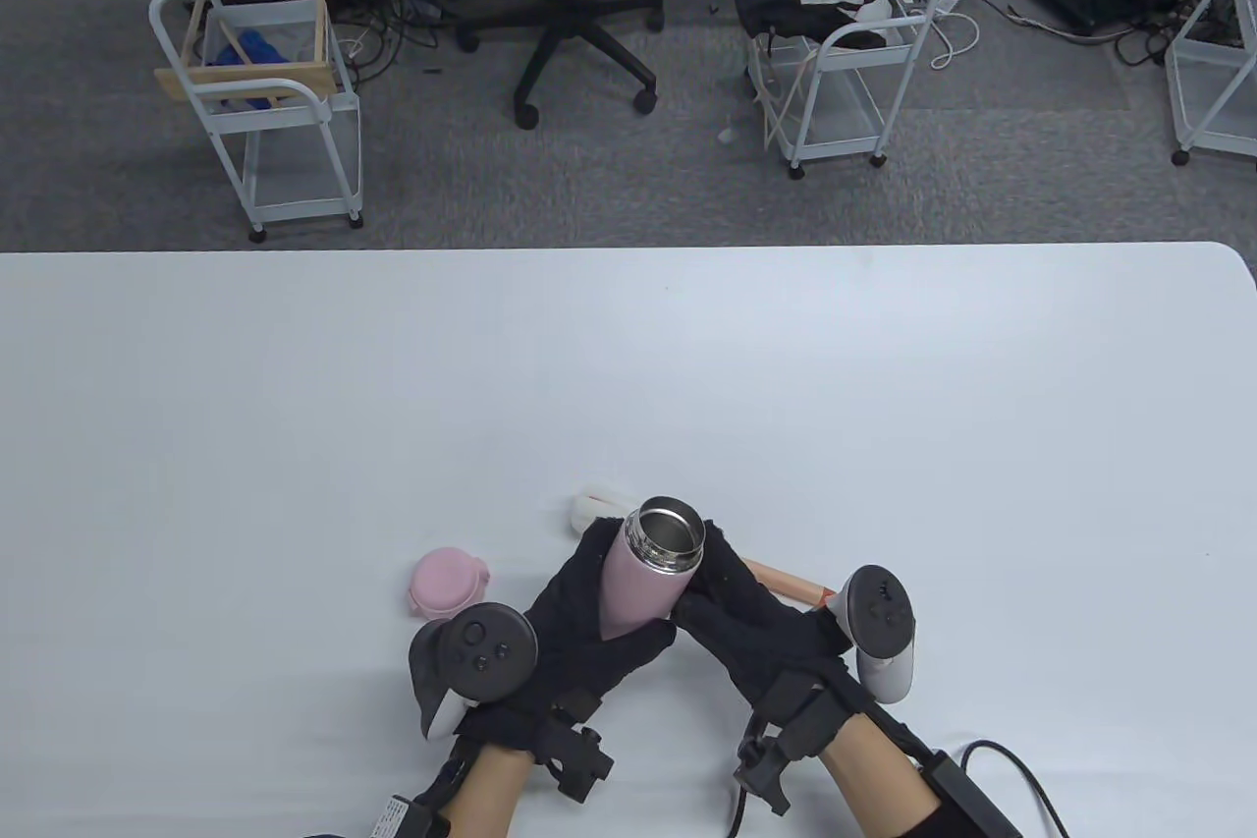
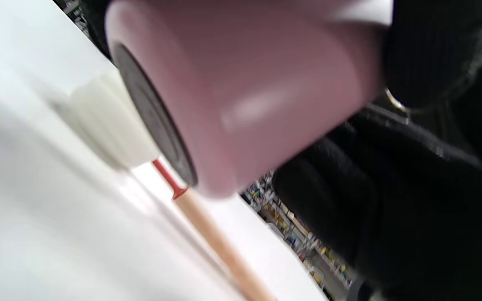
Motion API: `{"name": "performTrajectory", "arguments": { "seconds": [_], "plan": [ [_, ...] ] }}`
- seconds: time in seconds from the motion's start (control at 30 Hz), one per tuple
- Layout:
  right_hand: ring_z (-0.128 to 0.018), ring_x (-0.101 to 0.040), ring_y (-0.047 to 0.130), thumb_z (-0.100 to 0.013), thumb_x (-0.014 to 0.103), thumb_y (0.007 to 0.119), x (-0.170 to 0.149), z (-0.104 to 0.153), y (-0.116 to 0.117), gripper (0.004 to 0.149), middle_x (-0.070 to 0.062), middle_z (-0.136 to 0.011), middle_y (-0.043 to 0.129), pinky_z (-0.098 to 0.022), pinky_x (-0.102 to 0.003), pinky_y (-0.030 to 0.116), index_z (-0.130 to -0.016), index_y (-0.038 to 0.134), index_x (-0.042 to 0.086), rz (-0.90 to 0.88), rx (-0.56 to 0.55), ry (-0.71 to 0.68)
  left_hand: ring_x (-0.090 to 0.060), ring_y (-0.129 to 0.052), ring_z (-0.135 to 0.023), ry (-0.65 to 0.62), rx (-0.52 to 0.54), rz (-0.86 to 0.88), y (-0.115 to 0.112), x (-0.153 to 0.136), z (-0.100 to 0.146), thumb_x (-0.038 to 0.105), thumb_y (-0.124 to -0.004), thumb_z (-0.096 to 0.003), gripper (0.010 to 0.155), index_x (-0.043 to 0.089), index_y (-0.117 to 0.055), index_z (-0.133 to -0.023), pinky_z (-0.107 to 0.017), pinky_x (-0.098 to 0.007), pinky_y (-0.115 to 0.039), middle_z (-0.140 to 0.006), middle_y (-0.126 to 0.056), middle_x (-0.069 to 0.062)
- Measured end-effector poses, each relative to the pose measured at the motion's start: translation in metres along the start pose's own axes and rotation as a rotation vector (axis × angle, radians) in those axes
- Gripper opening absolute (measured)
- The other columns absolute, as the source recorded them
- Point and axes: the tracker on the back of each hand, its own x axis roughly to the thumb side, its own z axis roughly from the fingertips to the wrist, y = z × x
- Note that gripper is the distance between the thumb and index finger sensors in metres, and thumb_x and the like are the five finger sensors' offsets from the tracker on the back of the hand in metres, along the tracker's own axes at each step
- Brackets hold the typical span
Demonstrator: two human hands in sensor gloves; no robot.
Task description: Insert cup brush into the thermos (Clean the thermos with cup brush)
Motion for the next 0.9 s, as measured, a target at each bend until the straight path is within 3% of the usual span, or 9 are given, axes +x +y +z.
{"name": "performTrajectory", "arguments": {
  "seconds": [0.07, 0.2, 0.33, 0.43, 0.67, 0.9],
  "plan": [
    [-0.093, -0.043, 0.085, -0.068, 0.036, 0.076, 0.002, -0.003, -0.005, 0.067, -0.022, -0.107, 0.069, -0.067, -0.062, 0.068, -0.113, 0.043, -0.001, 0.063, -0.011, -0.007, -0.043, -0.066, -0.104, 0.01, 0.062, -0.002, 0.007, 0.001, 0.003, 0.066, -0.077, -0.0552, 0.077, 0.031, -0.039, -0.112, -0.072, -0.054, -0.067, -0.119, -0.053, -0.012],
    [-0.092, -0.053, 0.078, -0.062, 0.041, 0.083, 0.005, -0.001, -0.024, 0.08, -0.029, -0.11, 0.064, -0.065, -0.068, 0.064, -0.117, 0.042, -0.001, 0.192, -0.148, 0.026, -0.041, -0.065, -0.102, -0.011, 0.162, 0.008, 0.022, 0.0, 0.007, 0.072, -0.075, -0.0528, 0.08, 0.032, -0.04, -0.112, -0.072, -0.055, -0.065, -0.117, -0.052, -0.012],
    [-0.09, -0.053, 0.077, -0.059, 0.043, 0.086, 0.006, 0.001, -0.039, 0.081, -0.028, -0.109, 0.065, -0.064, -0.07, 0.061, -0.117, 0.047, 0.001, 0.495, -0.29, 0.104, -0.04, -0.063, -0.102, 0.01, 0.227, 0.034, 0.035, -0.002, 0.01, 0.073, -0.074, -0.0521, 0.08, 0.033, -0.039, -0.112, -0.072, -0.056, -0.063, -0.116, -0.051, -0.012],
    [-0.091, -0.054, 0.074, -0.058, 0.044, 0.087, 0.002, 0.0, -0.041, 0.081, -0.027, -0.109, 0.066, -0.065, -0.071, 0.059, -0.117, 0.05, 0.003, 0.744, -0.33, 0.151, -0.04, -0.062, -0.101, 0.031, 0.259, 0.023, 0.042, -0.007, 0.011, 0.073, -0.074, -0.052, 0.08, 0.033, -0.039, -0.112, -0.072, -0.056, -0.063, -0.116, -0.051, -0.012],
    [-0.097, -0.059, 0.067, -0.058, 0.045, 0.086, -0.018, -0.013, -0.025, 0.077, -0.023, -0.114, 0.063, -0.067, -0.074, 0.055, -0.117, 0.052, 0.009, 1.187, -0.235, 0.247, -0.038, -0.065, -0.101, 0.088, 0.311, -0.047, 0.052, -0.022, 0.013, 0.074, -0.075, -0.0513, 0.079, 0.036, -0.042, -0.112, -0.072, -0.055, -0.065, -0.116, -0.053, -0.008],
    [-0.097, -0.058, 0.068, -0.06, 0.043, 0.083, -0.042, -0.021, -0.014, 0.074, -0.022, -0.116, 0.062, -0.067, -0.073, 0.056, -0.118, 0.05, 0.011, 1.332, -0.081, 0.336, -0.036, -0.066, -0.101, 0.105, 0.351, -0.117, 0.059, -0.025, 0.015, 0.074, -0.076, -0.051, 0.078, 0.036, -0.044, -0.112, -0.071, -0.054, -0.066, -0.117, -0.054, -0.005]
  ]
}}
